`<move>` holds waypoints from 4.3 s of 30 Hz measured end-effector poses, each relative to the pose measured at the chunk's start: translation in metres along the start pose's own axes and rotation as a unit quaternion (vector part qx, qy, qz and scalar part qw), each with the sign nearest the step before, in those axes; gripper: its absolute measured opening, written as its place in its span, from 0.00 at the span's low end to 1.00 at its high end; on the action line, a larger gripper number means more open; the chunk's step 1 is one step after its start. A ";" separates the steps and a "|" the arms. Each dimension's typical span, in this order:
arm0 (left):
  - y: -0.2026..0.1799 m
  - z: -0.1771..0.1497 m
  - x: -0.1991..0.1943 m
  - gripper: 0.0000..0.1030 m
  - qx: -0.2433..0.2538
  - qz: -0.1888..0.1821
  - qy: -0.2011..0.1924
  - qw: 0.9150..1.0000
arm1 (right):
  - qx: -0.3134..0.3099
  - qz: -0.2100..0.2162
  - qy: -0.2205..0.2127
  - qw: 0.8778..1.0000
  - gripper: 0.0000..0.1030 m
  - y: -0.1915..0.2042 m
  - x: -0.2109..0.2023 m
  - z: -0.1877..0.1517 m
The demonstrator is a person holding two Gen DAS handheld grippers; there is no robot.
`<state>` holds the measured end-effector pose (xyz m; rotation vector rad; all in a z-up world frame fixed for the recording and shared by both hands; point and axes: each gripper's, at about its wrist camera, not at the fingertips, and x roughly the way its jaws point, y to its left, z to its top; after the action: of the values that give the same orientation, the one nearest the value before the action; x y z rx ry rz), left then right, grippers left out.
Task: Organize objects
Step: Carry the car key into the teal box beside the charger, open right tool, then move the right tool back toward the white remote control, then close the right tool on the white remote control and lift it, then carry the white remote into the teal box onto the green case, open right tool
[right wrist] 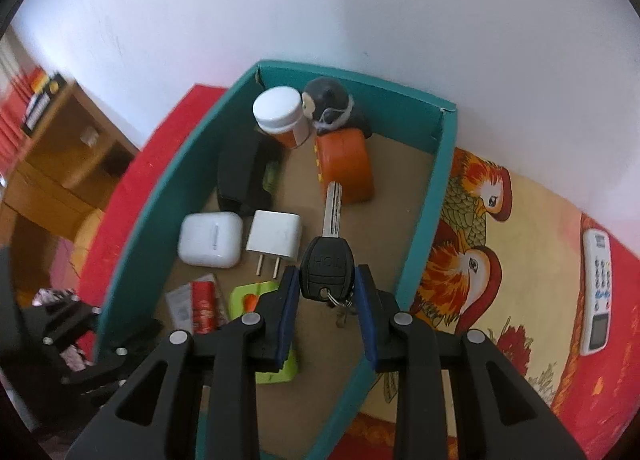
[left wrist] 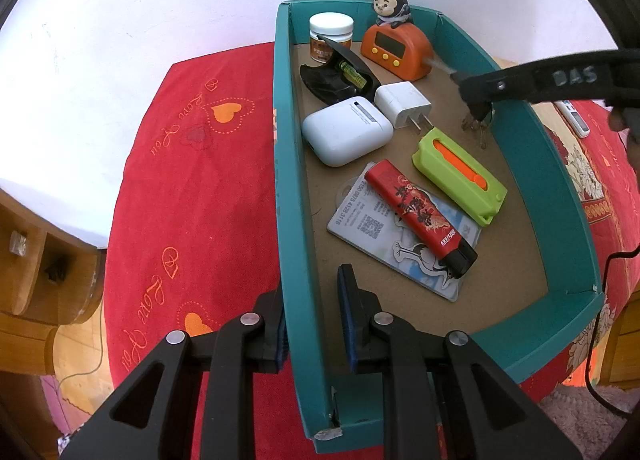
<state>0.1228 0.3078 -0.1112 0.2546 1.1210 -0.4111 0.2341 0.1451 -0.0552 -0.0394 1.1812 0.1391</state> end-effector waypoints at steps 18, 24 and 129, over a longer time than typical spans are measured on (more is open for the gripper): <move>0.000 0.000 0.000 0.20 0.000 -0.001 0.000 1.000 | -0.015 -0.005 0.009 1.000 0.44 0.011 0.013 -0.004; 0.000 0.000 0.000 0.20 0.000 -0.001 0.000 1.000 | -0.004 0.010 -0.023 1.000 0.57 0.002 -0.010 -0.005; -0.002 -0.001 0.001 0.20 0.005 -0.004 -0.004 1.000 | 0.088 -0.033 0.043 0.995 0.77 -0.084 0.006 -0.057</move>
<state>0.1217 0.3059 -0.1126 0.2573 1.1132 -0.4244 0.1950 0.0569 -0.0854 0.0708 1.2733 -0.0263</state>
